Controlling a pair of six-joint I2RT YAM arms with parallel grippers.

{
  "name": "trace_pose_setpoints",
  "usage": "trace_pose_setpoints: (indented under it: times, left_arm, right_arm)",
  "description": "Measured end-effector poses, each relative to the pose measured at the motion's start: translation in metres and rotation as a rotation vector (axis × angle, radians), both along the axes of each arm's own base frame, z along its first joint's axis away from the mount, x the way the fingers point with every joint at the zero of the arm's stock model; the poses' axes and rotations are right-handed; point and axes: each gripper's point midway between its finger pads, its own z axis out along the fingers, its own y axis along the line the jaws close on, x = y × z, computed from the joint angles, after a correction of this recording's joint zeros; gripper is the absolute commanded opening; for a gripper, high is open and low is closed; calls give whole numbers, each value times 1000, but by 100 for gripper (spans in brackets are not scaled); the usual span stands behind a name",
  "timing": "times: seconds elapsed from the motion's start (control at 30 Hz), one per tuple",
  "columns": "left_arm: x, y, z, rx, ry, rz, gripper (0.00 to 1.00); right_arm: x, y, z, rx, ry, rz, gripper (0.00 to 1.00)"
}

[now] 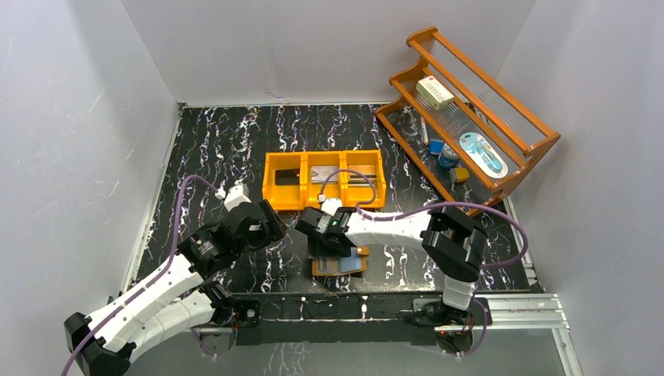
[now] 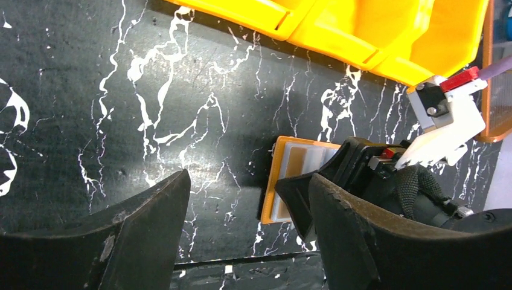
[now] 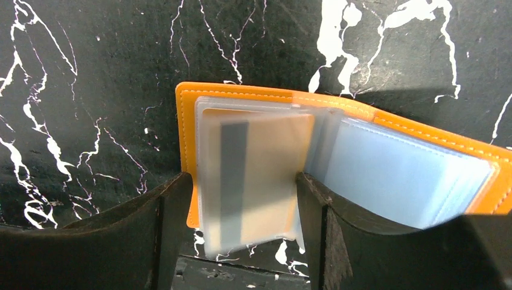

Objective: Take the credit cards out of the card holder

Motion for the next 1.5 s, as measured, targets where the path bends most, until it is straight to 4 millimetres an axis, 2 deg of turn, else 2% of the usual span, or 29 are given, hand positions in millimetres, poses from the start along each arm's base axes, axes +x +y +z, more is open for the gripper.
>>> trace_pose_setpoints:
  times: [0.27, 0.37, 0.87, 1.5]
  left_arm:
    - [-2, 2, -7, 15, 25, 12, 72]
    - [-2, 2, -8, 19, 29, 12, 72]
    - [-3, -2, -13, 20, 50, -3, 74]
    - [-3, -12, -18, 22, 75, -46, 76]
  right_arm:
    - [0, -2, -3, -48, -4, 14, 58]
    - [-1, -1, -1, -17, -10, 20, 62]
    - [-6, -3, 5, 239, 40, -6, 64]
    - [-9, 4, 5, 286, 88, -2, 73]
